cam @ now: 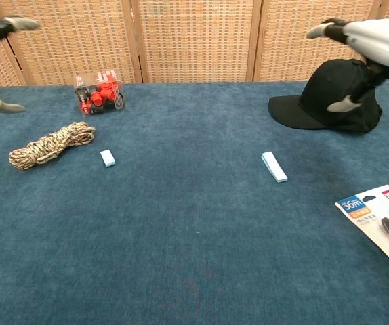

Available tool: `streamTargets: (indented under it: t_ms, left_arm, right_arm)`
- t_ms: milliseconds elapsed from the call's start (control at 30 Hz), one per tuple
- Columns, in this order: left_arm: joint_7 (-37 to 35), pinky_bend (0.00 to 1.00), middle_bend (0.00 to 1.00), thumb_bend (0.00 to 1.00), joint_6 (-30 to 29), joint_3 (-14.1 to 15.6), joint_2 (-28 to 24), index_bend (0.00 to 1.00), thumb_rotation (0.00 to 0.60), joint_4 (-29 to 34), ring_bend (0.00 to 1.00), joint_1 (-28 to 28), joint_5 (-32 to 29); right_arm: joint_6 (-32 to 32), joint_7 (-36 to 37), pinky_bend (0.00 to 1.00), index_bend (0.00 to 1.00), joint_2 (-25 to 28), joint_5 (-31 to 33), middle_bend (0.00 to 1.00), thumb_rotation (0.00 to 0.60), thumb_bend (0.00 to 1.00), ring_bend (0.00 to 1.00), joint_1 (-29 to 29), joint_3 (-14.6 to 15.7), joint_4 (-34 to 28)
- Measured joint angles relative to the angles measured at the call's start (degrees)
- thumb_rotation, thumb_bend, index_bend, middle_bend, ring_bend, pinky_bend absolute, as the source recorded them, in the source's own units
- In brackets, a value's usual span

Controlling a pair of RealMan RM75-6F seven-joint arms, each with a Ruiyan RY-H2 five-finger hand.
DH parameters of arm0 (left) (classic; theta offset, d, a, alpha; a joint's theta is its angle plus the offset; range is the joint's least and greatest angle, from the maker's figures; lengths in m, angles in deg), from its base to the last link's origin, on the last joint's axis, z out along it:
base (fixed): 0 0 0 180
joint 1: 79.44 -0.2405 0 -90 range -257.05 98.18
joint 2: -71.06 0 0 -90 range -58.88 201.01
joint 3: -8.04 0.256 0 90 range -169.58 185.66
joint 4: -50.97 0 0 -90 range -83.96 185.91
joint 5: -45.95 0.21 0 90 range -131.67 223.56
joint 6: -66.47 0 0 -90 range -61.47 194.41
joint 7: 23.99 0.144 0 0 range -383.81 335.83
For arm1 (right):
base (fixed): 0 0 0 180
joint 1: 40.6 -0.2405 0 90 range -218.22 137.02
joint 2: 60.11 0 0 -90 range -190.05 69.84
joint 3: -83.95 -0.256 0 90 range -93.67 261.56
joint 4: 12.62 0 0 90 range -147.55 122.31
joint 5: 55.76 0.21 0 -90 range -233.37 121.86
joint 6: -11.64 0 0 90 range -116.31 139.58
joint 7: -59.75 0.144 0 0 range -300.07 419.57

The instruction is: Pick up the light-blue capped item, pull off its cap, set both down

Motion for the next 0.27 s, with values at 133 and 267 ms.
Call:
streamTargets:
  t_ms: [133,267]
  left_arm:
    - [2.5,0.00,0.00,0.00,-5.3,1.0,-4.2,0.00,0.600,11.2,0.00,-7.0,-2.9]
    - [4.1,0.00,0.00,0.00,-11.0,3.4,-8.9,0.00,0.600,23.5,0.00,-15.9,-5.0]
  right_arm:
    - [4.9,6.2,0.00,0.00,2.3,-8.7,0.00,0.600,0.00,0.00,4.8,4.4,2.6]
    - [13.3,10.6,0.00,0.00,3.7,-15.9,0.00,0.600,0.00,0.00,11.1,8.6,5.7]
